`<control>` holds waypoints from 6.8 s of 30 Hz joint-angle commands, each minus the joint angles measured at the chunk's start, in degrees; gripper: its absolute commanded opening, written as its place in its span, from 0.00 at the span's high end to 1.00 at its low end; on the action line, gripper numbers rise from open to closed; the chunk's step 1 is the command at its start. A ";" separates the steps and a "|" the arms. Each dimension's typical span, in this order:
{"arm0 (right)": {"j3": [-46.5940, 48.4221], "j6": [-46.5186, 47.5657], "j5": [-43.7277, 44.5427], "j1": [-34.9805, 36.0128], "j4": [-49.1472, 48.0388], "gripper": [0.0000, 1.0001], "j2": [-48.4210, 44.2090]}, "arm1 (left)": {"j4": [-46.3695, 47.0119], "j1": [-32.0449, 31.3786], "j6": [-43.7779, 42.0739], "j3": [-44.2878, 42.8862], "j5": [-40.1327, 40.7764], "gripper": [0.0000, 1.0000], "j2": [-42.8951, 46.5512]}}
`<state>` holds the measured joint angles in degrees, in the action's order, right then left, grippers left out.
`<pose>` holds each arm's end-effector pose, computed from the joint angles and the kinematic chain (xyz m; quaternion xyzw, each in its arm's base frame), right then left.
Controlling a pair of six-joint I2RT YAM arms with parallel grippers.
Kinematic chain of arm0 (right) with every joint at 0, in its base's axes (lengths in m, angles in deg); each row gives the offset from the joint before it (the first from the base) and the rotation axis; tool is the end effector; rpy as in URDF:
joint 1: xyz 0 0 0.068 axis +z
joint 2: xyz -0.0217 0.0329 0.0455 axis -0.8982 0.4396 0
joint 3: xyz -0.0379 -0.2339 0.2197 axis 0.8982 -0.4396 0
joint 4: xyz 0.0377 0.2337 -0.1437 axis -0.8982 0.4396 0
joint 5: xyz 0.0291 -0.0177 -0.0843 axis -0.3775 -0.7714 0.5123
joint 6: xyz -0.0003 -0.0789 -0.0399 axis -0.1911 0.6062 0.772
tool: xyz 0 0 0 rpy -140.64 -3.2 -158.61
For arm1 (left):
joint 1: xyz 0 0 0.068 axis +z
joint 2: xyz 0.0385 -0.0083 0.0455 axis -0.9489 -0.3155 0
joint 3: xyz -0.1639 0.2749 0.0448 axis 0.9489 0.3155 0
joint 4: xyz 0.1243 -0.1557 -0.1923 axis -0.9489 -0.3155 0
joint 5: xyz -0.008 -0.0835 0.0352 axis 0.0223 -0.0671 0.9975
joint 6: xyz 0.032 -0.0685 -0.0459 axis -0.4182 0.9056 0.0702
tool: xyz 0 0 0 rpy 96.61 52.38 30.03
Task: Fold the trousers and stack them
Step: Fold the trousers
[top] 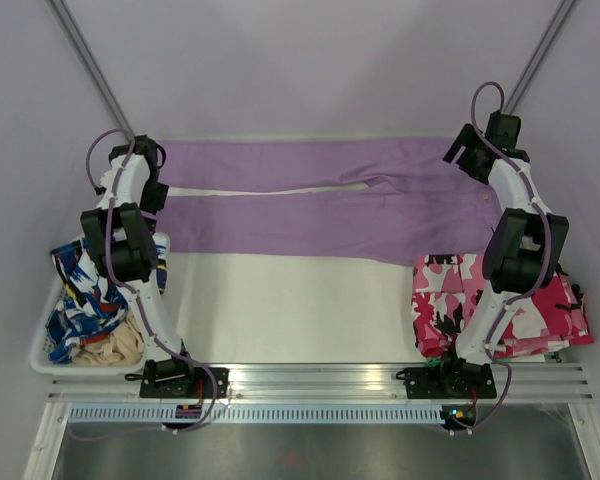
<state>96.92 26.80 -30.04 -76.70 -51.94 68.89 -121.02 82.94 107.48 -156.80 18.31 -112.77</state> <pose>0.5142 -0.1108 0.2841 0.2565 0.8720 0.0650 0.4118 0.4574 0.1252 0.2324 -0.6504 0.7251 0.1477 0.1716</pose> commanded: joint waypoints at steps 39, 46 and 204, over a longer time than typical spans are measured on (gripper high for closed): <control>-5.44 -16.89 14.07 -3.48 9.14 0.06 -3.57 | 17.83 5.63 -13.54 10.35 0.35 0.21 -0.63; -5.97 -18.65 17.49 -3.48 12.74 0.06 -4.97 | 14.49 6.42 -13.81 8.76 -1.48 0.21 -4.06; 24.44 1.04 9.06 -6.21 -1.06 0.99 6.20 | 15.30 -0.17 -41.67 -26.04 11.88 0.98 3.67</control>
<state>120.25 26.16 -24.97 -82.14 -50.87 82.85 -103.03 82.33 69.39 -182.11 26.24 -114.67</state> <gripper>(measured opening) 0.070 0.026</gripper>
